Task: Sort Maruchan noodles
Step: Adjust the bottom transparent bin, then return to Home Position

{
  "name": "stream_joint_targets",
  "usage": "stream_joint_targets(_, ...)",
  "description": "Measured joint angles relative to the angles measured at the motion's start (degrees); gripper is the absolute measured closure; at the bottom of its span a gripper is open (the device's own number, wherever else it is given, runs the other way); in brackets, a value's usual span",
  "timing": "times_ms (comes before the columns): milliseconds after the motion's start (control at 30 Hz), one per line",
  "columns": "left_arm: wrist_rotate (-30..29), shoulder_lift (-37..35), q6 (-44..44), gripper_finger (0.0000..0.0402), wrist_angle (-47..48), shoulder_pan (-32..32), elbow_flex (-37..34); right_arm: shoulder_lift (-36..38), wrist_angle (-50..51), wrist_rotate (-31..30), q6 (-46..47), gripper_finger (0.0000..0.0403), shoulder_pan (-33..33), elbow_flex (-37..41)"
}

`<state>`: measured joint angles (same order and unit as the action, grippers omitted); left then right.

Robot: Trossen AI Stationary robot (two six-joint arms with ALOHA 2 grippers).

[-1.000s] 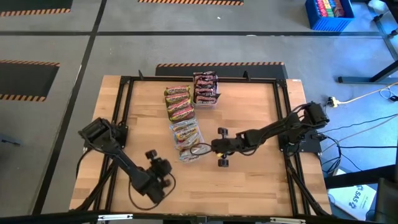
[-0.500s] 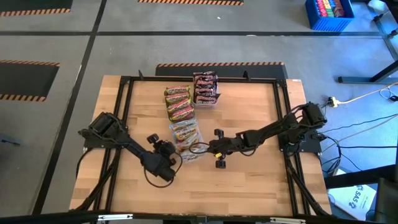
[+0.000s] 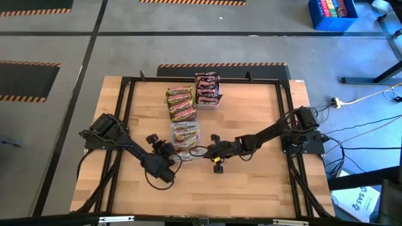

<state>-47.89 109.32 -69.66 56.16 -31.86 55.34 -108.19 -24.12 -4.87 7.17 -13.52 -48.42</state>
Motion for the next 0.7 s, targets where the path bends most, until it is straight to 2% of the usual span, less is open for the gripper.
stream_joint_targets(167,4.3,0.0,-0.7,0.0315,1.9,-1.0,0.0,-0.8,-3.3,0.0,-1.4,0.0384,0.0,0.0)
stream_joint_targets(333,5.8,-1.4,-1.2,0.0315,4.7,-4.7,0.0,1.8,1.6,1.5,-1.5,0.0384,0.0,0.0)
stream_joint_targets(533,5.5,-10.4,1.7,0.032,4.4,-8.6,0.0,13.2,15.2,1.5,-1.5,0.0384,0.0,0.0)
stream_joint_targets(700,4.5,-20.6,12.7,0.0342,-1.0,-8.6,-1.1,23.9,22.5,1.5,-1.6,0.0384,0.0,1.0)
